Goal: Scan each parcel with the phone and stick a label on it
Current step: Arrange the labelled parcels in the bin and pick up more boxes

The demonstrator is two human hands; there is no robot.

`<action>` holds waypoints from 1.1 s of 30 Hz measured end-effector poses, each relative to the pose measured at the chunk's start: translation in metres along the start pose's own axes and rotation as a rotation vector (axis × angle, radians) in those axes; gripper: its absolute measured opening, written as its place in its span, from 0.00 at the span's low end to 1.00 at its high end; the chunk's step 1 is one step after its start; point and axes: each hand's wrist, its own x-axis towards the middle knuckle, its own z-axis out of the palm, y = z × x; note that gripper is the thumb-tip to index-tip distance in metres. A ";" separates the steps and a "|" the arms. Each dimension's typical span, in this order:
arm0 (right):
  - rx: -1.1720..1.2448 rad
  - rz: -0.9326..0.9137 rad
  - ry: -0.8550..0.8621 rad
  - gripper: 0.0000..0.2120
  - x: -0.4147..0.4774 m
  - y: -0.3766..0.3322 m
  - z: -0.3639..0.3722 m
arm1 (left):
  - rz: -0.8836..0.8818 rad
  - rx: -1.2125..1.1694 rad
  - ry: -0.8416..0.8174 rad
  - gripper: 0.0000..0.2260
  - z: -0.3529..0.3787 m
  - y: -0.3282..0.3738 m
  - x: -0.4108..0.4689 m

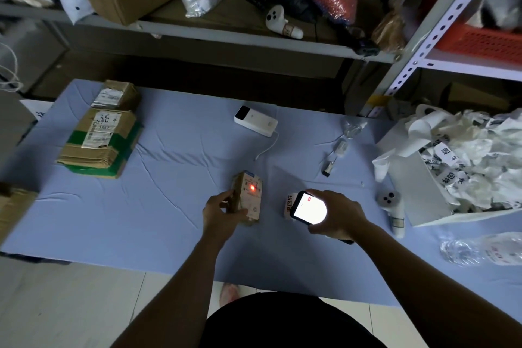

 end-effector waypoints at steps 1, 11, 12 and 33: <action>0.007 -0.002 0.002 0.47 0.000 0.002 -0.001 | 0.005 -0.001 0.002 0.31 0.001 0.001 0.000; -0.019 -0.010 0.033 0.47 -0.002 0.016 -0.009 | 0.008 -0.028 0.021 0.30 0.004 0.005 -0.001; -0.020 -0.015 0.027 0.47 -0.003 0.018 -0.011 | 0.008 -0.035 0.024 0.30 0.004 0.005 0.000; 0.268 0.507 0.140 0.42 -0.025 0.106 0.045 | -0.044 0.239 -0.054 0.20 0.047 0.013 -0.010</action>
